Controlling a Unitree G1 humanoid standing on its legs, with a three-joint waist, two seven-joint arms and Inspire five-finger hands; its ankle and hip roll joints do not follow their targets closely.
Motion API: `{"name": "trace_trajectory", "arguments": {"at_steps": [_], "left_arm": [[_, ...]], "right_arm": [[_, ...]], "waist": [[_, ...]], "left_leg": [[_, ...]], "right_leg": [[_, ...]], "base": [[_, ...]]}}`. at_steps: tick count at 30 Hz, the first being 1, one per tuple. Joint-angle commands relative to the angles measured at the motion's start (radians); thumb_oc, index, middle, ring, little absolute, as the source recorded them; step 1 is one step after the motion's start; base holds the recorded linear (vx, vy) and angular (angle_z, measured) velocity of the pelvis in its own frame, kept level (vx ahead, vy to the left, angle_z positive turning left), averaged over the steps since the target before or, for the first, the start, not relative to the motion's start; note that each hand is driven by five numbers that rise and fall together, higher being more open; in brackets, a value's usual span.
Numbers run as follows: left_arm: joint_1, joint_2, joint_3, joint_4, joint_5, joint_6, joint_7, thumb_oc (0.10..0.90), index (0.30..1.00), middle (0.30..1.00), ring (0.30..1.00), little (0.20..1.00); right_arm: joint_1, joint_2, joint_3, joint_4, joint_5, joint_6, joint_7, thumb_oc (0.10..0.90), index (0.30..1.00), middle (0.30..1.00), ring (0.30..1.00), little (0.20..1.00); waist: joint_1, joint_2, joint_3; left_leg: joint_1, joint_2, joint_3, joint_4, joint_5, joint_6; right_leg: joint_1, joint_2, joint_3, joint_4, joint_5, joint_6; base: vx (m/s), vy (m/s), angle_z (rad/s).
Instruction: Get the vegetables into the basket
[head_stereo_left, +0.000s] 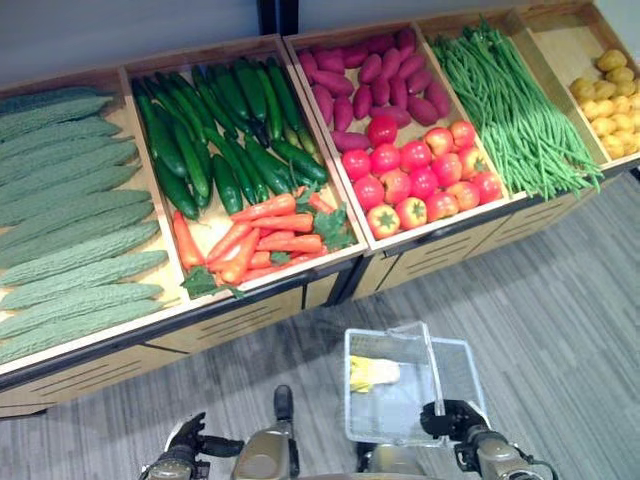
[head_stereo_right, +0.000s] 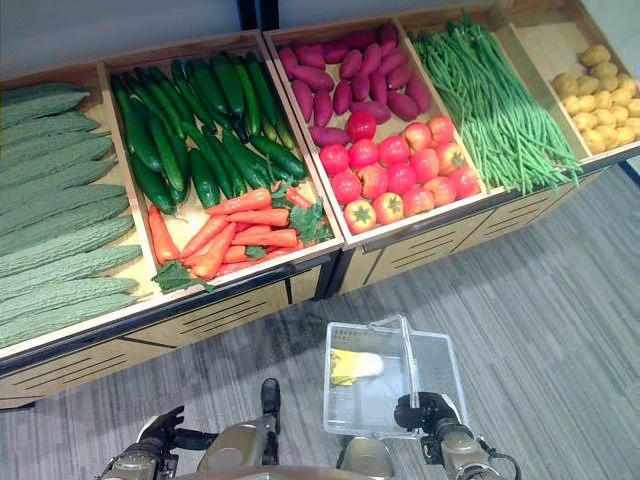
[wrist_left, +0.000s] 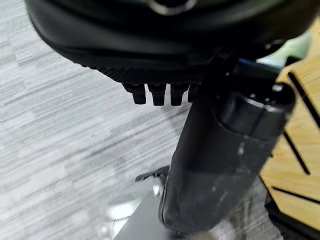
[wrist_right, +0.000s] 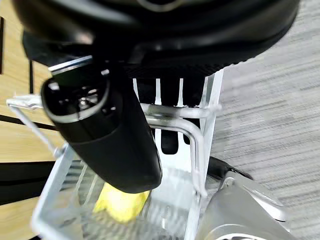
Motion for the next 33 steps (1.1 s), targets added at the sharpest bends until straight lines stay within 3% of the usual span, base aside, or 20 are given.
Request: {"name": "trace_trajectory", "arguments": {"at_steps": [1, 5, 8, 10, 12, 14, 20, 25, 33], "left_arm": [[-0.005, 0.014, 0.002, -0.008, 0.025, -0.018, 0.007, 0.900, 1.000, 1.000, 1.000, 1.000], [-0.012, 0.020, 0.001, -0.007, 0.021, -0.016, 0.009, 0.900, 1.000, 1.000, 1.000, 1.000], [-0.022, 0.024, 0.003, -0.003, 0.007, -0.013, 0.014, 0.900, 1.000, 1.000, 1.000, 1.000], [-0.023, 0.024, 0.007, 0.015, 0.008, -0.012, 0.016, 0.900, 1.000, 1.000, 1.000, 1.000], [-0.019, 0.024, 0.008, 0.019, 0.011, -0.012, 0.012, 0.900, 1.000, 1.000, 1.000, 1.000], [0.004, 0.017, 0.037, 0.044, 0.006, -0.002, 0.002, 0.900, 1.000, 1.000, 1.000, 1.000], [0.022, -0.001, 0.043, 0.060, 0.004, 0.006, -0.013, 0.900, 1.000, 1.000, 1.000, 1.000], [0.028, -0.020, 0.038, 0.057, 0.004, 0.016, -0.006, 0.900, 1.000, 1.000, 1.000, 1.000], [0.050, -0.016, 0.069, 0.085, 0.031, 0.035, 0.022, 0.900, 1.000, 1.000, 1.000, 1.000]], "right_arm": [[0.014, -0.066, 0.022, -0.014, -0.024, -0.022, -0.016, 0.400, 0.300, 0.300, 0.300, 0.300], [0.003, -0.066, 0.024, -0.016, -0.015, -0.025, -0.019, 0.400, 0.300, 0.300, 0.300, 0.300], [-0.009, -0.068, 0.021, -0.015, -0.008, -0.026, -0.024, 0.400, 0.300, 0.300, 0.300, 0.300], [-0.001, -0.067, 0.017, -0.024, -0.007, -0.024, -0.020, 0.400, 0.300, 0.300, 0.300, 0.300], [0.008, -0.065, 0.012, -0.018, -0.008, -0.022, -0.017, 0.400, 0.300, 0.300, 0.300, 0.300], [0.023, -0.067, 0.003, 0.012, -0.015, -0.015, -0.005, 0.400, 0.300, 0.300, 0.300, 0.300], [0.033, -0.100, -0.010, 0.038, -0.021, -0.012, -0.009, 0.400, 0.300, 0.300, 0.300, 0.300], [0.070, -0.135, -0.054, 0.081, -0.036, 0.001, -0.031, 0.400, 0.300, 0.300, 0.300, 0.300], [0.109, -0.185, -0.120, 0.144, -0.091, 0.027, -0.075, 0.400, 0.300, 0.300, 0.300, 0.300]], "waist": [[0.010, -0.002, -0.008], [0.000, 0.018, 0.004], [-0.012, 0.031, 0.015], [-0.032, 0.025, 0.019], [-0.033, 0.022, 0.015], [-0.020, 0.026, -0.018], [-0.022, 0.047, -0.044], [-0.036, 0.060, -0.060], [-0.043, 0.067, -0.095]], "left_leg": [[-0.031, 0.025, 0.029, 0.115, -0.078, -0.023], [-0.003, 0.027, -0.007, 0.111, -0.085, -0.022], [0.034, 0.042, -0.041, 0.103, -0.094, -0.051], [0.051, 0.062, -0.084, 0.133, -0.122, -0.080], [0.050, 0.066, -0.099, 0.145, -0.128, -0.088], [0.064, 0.104, -0.117, 0.124, -0.104, -0.112], [0.061, 0.161, -0.127, 0.084, -0.036, -0.150], [0.068, 0.175, -0.091, 0.061, 0.000, -0.166], [0.124, 0.172, -0.061, -0.012, -0.008, -0.169]], "right_leg": [[-0.091, -0.072, 0.055, 0.070, 0.284, 0.085], [-0.158, -0.045, 0.097, 0.137, 0.272, 0.066], [-0.204, -0.082, 0.083, 0.020, 0.246, 0.060], [-0.213, -0.098, 0.140, -0.062, 0.263, 0.074], [-0.196, -0.088, 0.156, -0.070, 0.230, 0.072], [-0.153, -0.044, 0.110, -0.100, 0.181, 0.049], [-0.111, 0.009, 0.065, -0.140, 0.156, 0.022], [-0.066, 0.016, 0.013, -0.175, 0.154, 0.014], [-0.028, 0.013, 0.003, -0.218, 0.169, 0.025]], "base": [[0.03, 0.078, 0.02], [0.10, 0.010, 0.19], [0.17, -0.166, 0.43], [0.21, -0.340, 0.68], [0.14, -0.250, 0.73], [0.13, -0.380, 0.75], [0.05, -0.241, 0.17], [0.01, -0.105, 0.32], [0.02, -0.001, 0.08]]}}
